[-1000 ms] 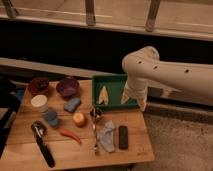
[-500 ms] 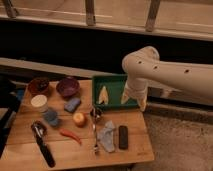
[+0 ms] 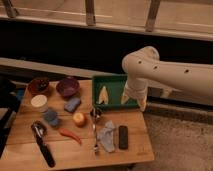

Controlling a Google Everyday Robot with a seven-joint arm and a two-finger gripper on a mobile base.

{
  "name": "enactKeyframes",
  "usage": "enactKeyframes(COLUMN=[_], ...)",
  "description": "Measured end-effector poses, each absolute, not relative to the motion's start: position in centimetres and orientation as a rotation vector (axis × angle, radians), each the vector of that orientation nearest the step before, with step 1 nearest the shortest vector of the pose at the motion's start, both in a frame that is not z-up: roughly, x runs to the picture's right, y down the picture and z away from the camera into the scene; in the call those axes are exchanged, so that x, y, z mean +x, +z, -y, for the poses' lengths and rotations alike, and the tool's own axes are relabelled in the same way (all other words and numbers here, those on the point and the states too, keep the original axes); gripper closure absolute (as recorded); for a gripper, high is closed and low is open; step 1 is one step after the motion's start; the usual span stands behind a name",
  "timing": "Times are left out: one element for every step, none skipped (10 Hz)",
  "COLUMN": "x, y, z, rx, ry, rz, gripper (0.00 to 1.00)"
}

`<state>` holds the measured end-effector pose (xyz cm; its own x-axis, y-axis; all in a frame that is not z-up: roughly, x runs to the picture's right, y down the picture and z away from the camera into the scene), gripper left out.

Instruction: Place eraser in plastic cup

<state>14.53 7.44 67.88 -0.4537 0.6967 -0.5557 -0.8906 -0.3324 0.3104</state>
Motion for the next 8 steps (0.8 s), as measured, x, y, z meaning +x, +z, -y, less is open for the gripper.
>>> enactKeyframes(x=[14.53,14.53,14.53,14.54,14.53,14.53,14.53,14.57], y=[67.88,67.88,67.88,67.88,67.88,67.88,67.88,67.86], z=[-7.43,-7.44,-7.44,-7.44,-7.43,-7.44,-7.43,-7.44], rx=[-0.397,-0.397,-0.397,-0.397,-0.397,-0.397,-0.397,-0.398], ry=[1.937,1.937,1.937,1.937,1.937,1.937,1.937,1.936], rz=[-0.717,-0.717,-0.717,-0.717,-0.716,-0.717,-0.716,-0.716], gripper=[0.35,0.35,0.35,0.35,0.35,0.35,0.35,0.35])
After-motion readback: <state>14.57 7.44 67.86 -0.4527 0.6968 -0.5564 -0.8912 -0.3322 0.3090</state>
